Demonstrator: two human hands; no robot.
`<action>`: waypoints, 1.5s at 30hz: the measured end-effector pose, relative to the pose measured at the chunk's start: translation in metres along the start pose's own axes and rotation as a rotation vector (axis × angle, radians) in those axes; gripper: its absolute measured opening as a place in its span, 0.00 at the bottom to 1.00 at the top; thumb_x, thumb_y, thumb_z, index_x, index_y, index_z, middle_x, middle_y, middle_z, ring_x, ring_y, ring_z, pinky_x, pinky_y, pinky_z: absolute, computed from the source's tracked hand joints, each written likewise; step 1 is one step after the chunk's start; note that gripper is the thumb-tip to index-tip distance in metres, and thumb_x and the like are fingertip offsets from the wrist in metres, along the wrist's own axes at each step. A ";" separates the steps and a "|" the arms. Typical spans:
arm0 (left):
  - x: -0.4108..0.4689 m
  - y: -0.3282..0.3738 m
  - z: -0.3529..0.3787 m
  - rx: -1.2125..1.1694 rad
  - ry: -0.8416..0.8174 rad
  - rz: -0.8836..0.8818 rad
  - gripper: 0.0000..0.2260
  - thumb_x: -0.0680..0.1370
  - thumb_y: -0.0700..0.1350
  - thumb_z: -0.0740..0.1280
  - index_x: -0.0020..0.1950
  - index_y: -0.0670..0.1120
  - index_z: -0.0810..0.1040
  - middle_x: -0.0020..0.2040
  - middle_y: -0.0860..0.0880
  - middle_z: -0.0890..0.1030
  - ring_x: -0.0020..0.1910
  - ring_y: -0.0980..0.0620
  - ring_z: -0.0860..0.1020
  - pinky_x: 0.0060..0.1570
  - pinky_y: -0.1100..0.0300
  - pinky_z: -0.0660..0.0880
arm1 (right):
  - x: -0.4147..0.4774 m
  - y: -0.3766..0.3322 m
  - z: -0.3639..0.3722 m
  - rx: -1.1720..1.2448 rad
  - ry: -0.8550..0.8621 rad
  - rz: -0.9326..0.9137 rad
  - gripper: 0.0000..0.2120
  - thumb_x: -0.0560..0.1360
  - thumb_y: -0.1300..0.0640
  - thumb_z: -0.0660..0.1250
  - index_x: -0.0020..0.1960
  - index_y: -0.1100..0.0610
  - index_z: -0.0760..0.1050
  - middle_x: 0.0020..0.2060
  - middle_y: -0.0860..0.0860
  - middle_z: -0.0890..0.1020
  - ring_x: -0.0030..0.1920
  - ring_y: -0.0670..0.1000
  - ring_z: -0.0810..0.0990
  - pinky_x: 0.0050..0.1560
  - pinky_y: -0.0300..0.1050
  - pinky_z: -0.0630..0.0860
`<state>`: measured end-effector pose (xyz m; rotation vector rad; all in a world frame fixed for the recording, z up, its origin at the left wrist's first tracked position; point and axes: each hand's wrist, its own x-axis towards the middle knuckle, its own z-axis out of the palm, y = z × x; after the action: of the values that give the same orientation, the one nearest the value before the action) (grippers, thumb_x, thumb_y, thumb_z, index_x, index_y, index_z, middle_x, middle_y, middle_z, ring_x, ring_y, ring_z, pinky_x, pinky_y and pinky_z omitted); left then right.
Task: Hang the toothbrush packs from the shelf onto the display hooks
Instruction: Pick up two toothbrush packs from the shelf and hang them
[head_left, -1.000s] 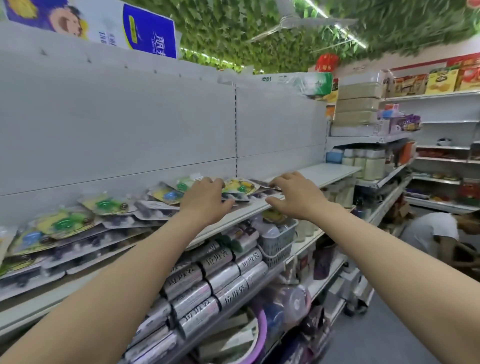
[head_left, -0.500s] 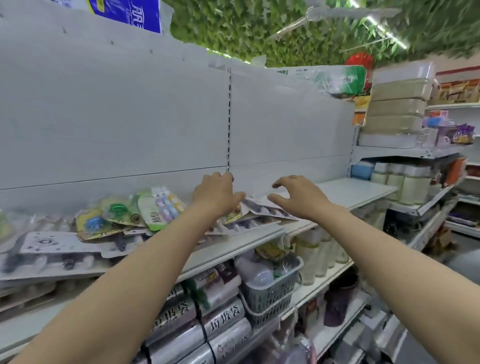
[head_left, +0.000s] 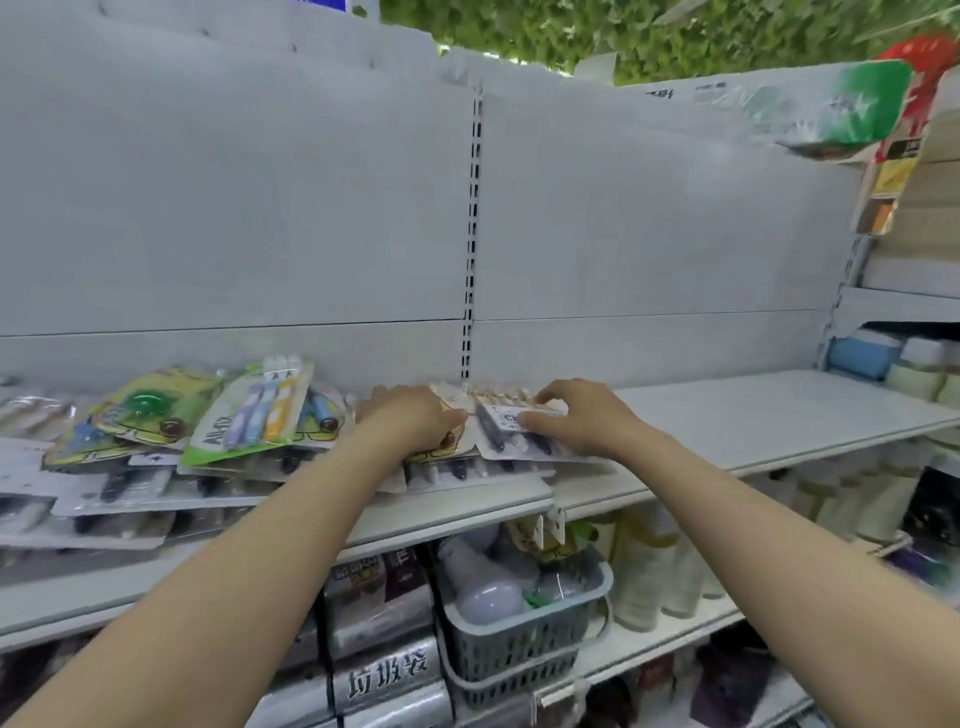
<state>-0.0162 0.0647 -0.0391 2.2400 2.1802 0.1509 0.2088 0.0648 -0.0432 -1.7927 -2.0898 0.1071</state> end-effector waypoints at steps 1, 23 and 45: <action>0.001 0.006 0.002 -0.007 -0.006 -0.005 0.26 0.80 0.66 0.51 0.53 0.46 0.75 0.60 0.43 0.79 0.59 0.41 0.75 0.57 0.51 0.71 | 0.002 0.004 0.001 0.004 -0.013 0.001 0.30 0.72 0.31 0.66 0.66 0.49 0.75 0.66 0.50 0.77 0.65 0.53 0.75 0.60 0.50 0.73; -0.022 0.070 0.010 -0.505 0.326 -0.422 0.38 0.66 0.58 0.79 0.65 0.40 0.67 0.59 0.41 0.76 0.58 0.40 0.75 0.51 0.51 0.75 | 0.010 0.074 -0.001 0.240 -0.030 0.111 0.54 0.60 0.27 0.74 0.74 0.57 0.62 0.68 0.58 0.72 0.70 0.61 0.67 0.66 0.52 0.67; -0.138 0.025 0.027 -1.344 0.663 -0.206 0.17 0.77 0.41 0.71 0.63 0.52 0.71 0.52 0.55 0.81 0.49 0.59 0.80 0.41 0.71 0.76 | -0.018 0.048 -0.057 1.096 -0.089 0.135 0.14 0.72 0.67 0.74 0.56 0.62 0.77 0.48 0.58 0.85 0.42 0.56 0.86 0.44 0.53 0.84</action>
<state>0.0077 -0.0717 -0.0728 1.1993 1.4973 1.8502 0.2749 0.0454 -0.0091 -1.2035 -1.4274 1.1295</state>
